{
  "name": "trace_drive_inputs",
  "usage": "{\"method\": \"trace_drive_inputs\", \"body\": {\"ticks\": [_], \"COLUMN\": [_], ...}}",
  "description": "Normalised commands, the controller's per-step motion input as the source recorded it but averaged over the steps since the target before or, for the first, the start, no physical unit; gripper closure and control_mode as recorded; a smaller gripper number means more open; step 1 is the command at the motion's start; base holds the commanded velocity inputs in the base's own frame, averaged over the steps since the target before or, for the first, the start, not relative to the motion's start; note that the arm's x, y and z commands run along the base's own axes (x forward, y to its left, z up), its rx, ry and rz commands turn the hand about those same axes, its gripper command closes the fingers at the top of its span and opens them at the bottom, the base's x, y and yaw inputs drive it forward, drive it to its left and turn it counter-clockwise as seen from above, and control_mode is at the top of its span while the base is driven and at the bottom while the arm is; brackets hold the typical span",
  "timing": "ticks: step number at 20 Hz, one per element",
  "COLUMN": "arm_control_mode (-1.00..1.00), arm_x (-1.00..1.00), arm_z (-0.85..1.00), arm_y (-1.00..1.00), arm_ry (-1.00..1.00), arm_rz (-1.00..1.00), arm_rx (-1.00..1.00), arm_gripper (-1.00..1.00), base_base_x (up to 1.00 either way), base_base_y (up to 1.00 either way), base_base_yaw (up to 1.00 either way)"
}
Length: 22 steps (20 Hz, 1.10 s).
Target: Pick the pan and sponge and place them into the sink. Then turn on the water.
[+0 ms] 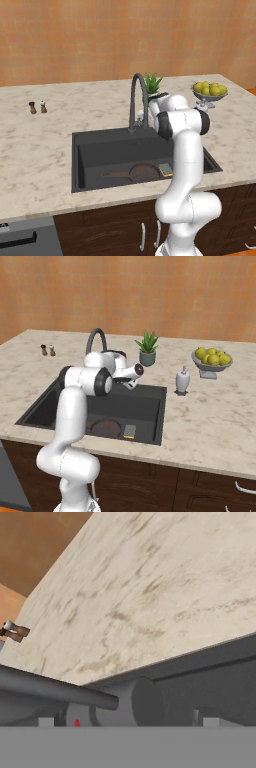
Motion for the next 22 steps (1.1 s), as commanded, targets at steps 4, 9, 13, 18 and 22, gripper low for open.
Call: {"method": "trace_drive_inputs", "body": {"ticks": [4,9,13,18,22], "arm_control_mode": [-1.0,-1.0,-1.0,-1.0,-1.0], "arm_x": [0.18,0.14,0.02,0.0,0.0], "arm_z": [-0.11,-0.08,0.0,0.0,0.0], "arm_y": [0.06,0.02,0.0,0.0,0.0], "arm_ry": [0.0,0.0,0.0,0.0,0.0], "arm_rz": [0.0,0.0,0.0,0.0,0.0], "arm_rx": [0.0,0.0,0.0,0.0,0.16], "arm_gripper": [-1.0,1.0,1.0,1.0,1.0], "base_base_x": [0.0,0.0,0.0,0.0,0.0], "base_base_y": [0.0,0.0,0.0,0.0,0.0], "base_base_yaw": [0.0,0.0,0.0,0.0,0.0]}}
